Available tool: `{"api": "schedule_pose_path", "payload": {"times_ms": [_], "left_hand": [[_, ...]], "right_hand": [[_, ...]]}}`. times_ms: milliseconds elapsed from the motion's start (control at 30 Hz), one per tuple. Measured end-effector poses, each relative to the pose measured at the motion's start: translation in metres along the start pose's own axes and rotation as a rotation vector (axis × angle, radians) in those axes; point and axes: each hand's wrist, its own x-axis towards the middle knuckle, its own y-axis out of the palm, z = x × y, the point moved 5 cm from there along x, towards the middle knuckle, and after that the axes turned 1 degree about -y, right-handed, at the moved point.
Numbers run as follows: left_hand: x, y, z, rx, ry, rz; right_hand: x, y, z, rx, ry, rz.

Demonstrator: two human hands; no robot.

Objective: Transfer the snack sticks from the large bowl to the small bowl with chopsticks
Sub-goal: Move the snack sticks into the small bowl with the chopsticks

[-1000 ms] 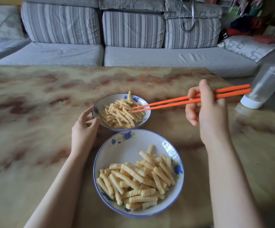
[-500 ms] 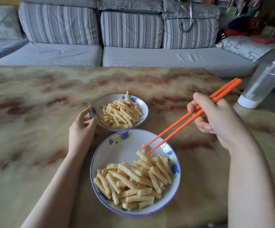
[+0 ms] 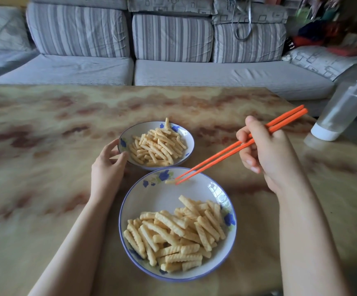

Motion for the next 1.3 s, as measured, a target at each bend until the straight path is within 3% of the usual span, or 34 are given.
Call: {"api": "schedule_pose_path", "payload": {"times_ms": [367,767,900,1033,1300], "left_hand": [[0.002,0.001,0.002,0.004,0.001,0.000],[0.003,0.001,0.003,0.011,0.017,-0.001],[0.003,0.000,0.003,0.007,0.015,0.001],[0.001,0.000,0.003,0.006,0.018,-0.003],[0.002,0.001,0.004,-0.002,0.018,0.004]], "right_hand": [[0.002,0.026,-0.004,0.336,-0.050,-0.258],[0.003,0.035,-0.002,0.219,-0.079,-0.140],[-0.006,0.021,0.016,0.253,-0.113,-0.042],[-0.018,0.013,0.029,0.249,-0.086,0.163],[-0.030,0.016,0.027,0.086,-0.010,0.442]]}}
